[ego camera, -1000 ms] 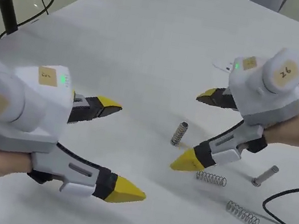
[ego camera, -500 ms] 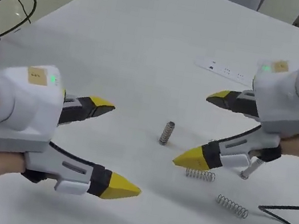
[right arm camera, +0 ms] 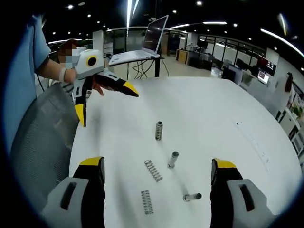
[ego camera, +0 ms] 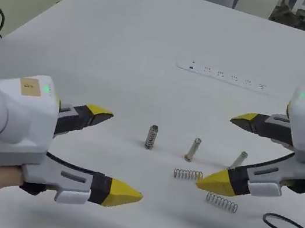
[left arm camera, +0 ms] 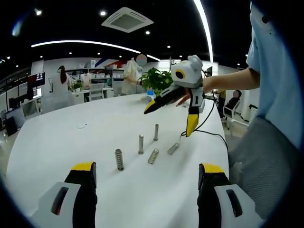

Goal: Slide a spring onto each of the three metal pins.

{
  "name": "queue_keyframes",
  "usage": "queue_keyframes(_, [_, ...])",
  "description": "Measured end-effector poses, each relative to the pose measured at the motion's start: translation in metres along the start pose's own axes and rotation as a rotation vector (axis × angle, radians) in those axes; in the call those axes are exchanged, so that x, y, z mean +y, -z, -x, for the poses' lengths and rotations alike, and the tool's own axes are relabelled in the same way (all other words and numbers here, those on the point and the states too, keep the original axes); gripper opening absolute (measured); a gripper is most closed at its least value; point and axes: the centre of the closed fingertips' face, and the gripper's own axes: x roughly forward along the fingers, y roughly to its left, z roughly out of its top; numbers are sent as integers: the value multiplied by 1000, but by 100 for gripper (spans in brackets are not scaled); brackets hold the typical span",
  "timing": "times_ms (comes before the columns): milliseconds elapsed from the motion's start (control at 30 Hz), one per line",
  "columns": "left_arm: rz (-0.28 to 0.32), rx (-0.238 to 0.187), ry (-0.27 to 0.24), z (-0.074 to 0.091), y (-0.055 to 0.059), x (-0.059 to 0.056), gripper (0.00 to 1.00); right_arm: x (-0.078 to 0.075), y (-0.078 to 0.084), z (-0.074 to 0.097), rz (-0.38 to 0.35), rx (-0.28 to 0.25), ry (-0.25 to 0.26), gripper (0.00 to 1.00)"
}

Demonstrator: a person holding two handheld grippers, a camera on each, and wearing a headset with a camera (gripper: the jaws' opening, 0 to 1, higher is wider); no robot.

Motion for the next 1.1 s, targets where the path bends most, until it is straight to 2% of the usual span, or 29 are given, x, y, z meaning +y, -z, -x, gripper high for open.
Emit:
queue_keyframes(433, [-15,19,61,-19,-2,-11,86,4,39,41,-111,-11,101,90])
queue_keyframes(633, [-16,20,76,-24,-3,-13,85,6,50,56,-159,-31,143,90])
queue_keyframes(1100, [-17,34,98,-31,1,-18,84,16,71,76,-240,-45,200,89])
